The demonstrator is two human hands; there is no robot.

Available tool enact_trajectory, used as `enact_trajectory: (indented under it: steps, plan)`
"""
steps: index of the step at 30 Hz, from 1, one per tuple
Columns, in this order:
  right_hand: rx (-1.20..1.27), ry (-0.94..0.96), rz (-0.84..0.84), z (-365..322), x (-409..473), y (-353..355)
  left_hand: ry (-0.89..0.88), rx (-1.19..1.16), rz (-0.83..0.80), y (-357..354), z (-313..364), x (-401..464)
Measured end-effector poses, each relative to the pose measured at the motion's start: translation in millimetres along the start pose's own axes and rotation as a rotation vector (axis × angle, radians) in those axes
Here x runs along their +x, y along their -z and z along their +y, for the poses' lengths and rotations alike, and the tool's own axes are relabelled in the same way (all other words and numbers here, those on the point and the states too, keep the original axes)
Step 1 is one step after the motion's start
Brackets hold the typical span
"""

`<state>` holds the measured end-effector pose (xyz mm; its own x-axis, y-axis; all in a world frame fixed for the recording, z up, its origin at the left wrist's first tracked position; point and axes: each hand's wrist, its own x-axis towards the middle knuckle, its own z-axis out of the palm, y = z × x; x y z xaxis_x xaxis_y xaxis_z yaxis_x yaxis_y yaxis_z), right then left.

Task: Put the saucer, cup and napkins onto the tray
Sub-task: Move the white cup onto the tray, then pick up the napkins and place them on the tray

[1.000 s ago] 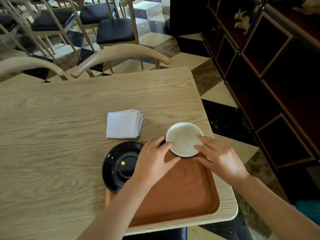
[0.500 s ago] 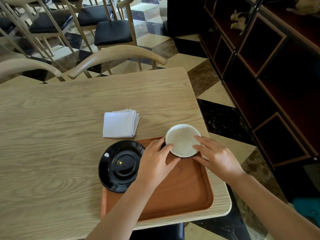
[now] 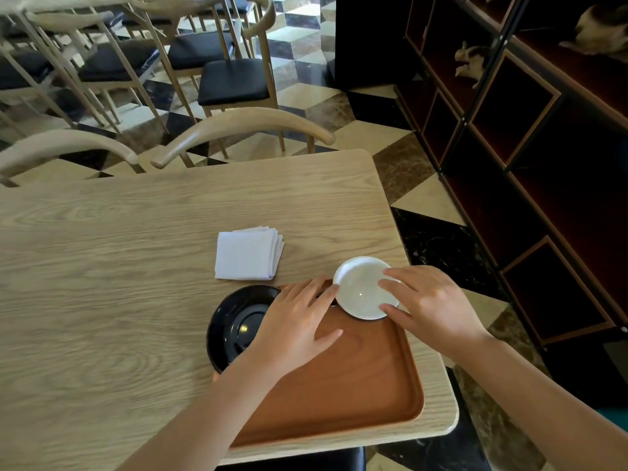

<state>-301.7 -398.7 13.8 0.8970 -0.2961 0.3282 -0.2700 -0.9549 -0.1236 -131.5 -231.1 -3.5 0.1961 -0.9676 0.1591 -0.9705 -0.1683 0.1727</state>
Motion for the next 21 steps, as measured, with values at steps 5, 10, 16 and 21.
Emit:
enact_trajectory:
  steps: [5, 10, 16, 21]
  plan:
    - [-0.001, 0.058, 0.041, -46, 57, -7, 0.057, 0.085, 0.063, 22, -49, -12]
    - [0.098, -0.009, -0.167, -85, 120, -51, 0.245, 0.179, -0.031, 21, -114, -10]
    - [-0.01, -0.114, -0.457, -99, 156, -103, 0.373, 0.2, -0.184, 7, -163, -2]
    - [-0.021, -0.184, -0.582, -107, 166, -118, 0.537, 0.145, -0.279, -7, -172, 5]
